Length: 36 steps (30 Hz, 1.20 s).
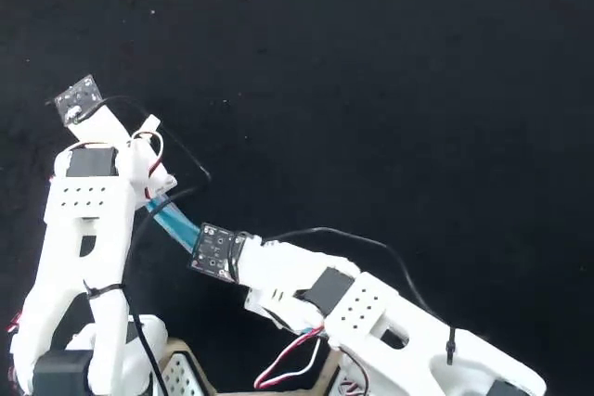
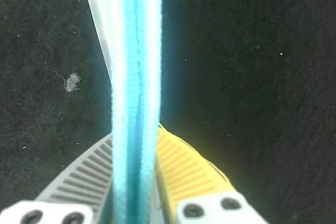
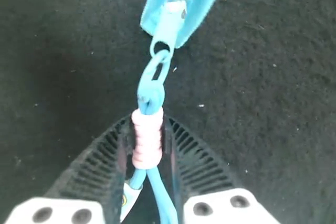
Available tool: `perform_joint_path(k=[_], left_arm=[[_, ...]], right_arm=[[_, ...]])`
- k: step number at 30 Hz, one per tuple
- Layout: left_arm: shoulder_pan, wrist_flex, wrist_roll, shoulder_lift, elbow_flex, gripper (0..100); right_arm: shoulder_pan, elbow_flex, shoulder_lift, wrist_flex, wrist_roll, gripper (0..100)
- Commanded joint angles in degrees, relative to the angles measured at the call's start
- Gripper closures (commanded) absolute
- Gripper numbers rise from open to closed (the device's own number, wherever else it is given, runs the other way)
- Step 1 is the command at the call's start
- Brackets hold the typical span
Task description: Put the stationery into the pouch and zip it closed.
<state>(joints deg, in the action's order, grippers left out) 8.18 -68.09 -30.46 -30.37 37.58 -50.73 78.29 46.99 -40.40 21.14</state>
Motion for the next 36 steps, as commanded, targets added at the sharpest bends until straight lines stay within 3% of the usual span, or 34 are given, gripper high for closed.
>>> perform_joint_path(k=[1,7,13,19,25,28,36], left_arm=[[2.86,0.44,-0.18,-0.35,-5.49,97],[2.86,0.62,-0.18,-0.35,-6.02,97],[2.86,0.44,-0.18,-0.35,-5.76,97],[3.03,0.35,-0.18,-0.35,-5.41,97],[2.77,0.35,-0.09,-0.35,-5.41,97],[2.77,0.35,-0.09,-0.35,-5.41,97],[2.77,0.44,-0.09,-0.35,-5.41,97]], right_arm=[[-0.26,-0.84,-1.19,-3.43,0.53,96.1],[-0.09,-0.66,-1.19,-11.16,5.98,98.8],[-0.09,-0.66,-1.10,-9.23,6.68,96.8],[-0.44,-6.11,-0.75,-9.14,-1.58,83.8],[-0.44,-9.36,-1.01,-5.54,-2.90,84.2],[-0.53,-9.10,-0.75,-0.97,-7.38,84.0],[-11.08,-6.20,-1.10,10.37,-12.04,84.3]])
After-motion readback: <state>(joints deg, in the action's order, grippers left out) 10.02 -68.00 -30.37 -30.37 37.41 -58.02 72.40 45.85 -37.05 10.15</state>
